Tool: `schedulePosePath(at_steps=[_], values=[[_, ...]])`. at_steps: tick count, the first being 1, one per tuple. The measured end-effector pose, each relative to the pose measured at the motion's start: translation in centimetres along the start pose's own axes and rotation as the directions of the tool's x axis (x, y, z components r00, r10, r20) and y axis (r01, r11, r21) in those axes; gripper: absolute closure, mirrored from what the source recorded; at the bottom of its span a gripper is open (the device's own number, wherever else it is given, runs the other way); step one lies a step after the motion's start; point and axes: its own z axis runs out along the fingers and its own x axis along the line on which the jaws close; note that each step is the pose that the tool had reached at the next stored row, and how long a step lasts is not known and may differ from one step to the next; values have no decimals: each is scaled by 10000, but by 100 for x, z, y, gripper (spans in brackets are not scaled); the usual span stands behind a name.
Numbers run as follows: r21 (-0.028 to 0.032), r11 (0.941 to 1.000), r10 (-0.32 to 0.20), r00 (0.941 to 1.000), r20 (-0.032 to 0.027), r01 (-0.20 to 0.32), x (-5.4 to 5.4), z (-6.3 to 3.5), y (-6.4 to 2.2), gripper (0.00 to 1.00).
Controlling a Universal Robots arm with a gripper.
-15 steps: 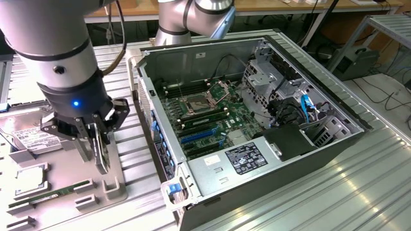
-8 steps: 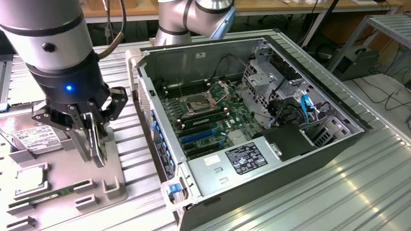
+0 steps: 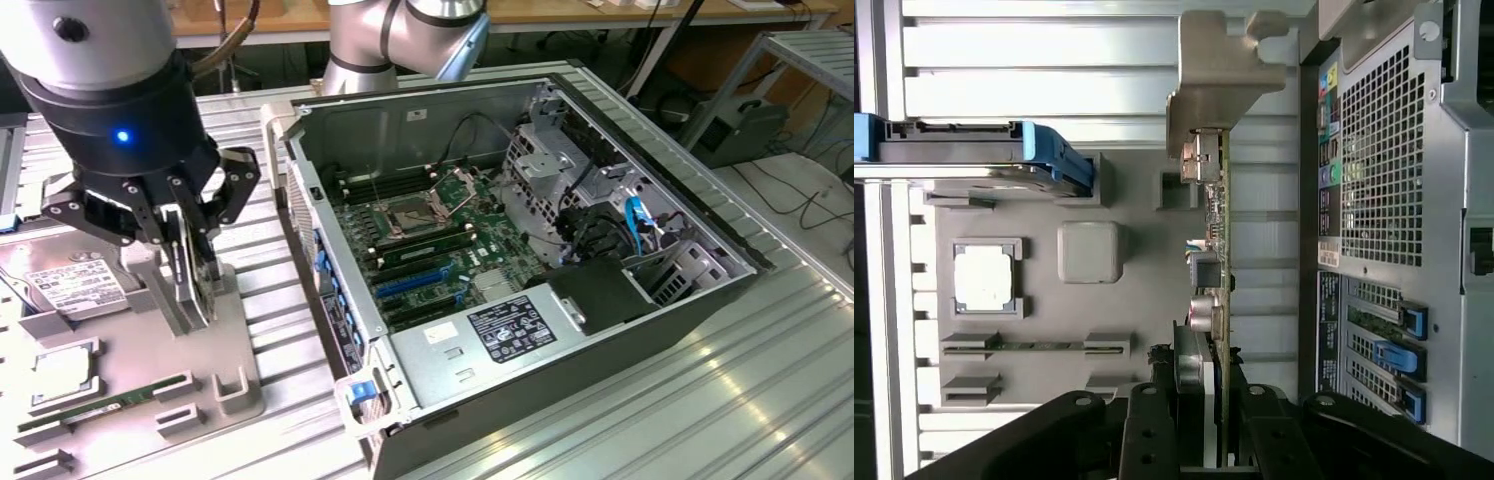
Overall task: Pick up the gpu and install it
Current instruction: 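Pick up the gpu and move the gpu toward the slot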
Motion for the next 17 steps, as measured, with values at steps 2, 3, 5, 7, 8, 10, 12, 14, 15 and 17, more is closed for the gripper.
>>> schedulePosePath(at_steps=[2,3,5,7,8,10,12,14,15,17], values=[[0,10000,0,10000,1,0,-1,-57,1,71],[0,10000,0,10000,0,0,-2,-100,2,71],[0,10000,0,10000,0,0,-4,-155,4,71],[0,10000,-1,10000,0,1,-5,-223,5,71],[1,10000,0,10000,-1,0,-6,-268,6,71],[0,10000,0,10000,0,0,-8,-324,8,71],[1,10000,0,10000,-1,0,-9,-377,9,71],[0,10000,0,10000,0,0,-10,-431,10,71],[-1,10000,0,10000,1,0,-11,-456,11,71],[0,10000,0,10000,0,0,-12,-503,12,71]])
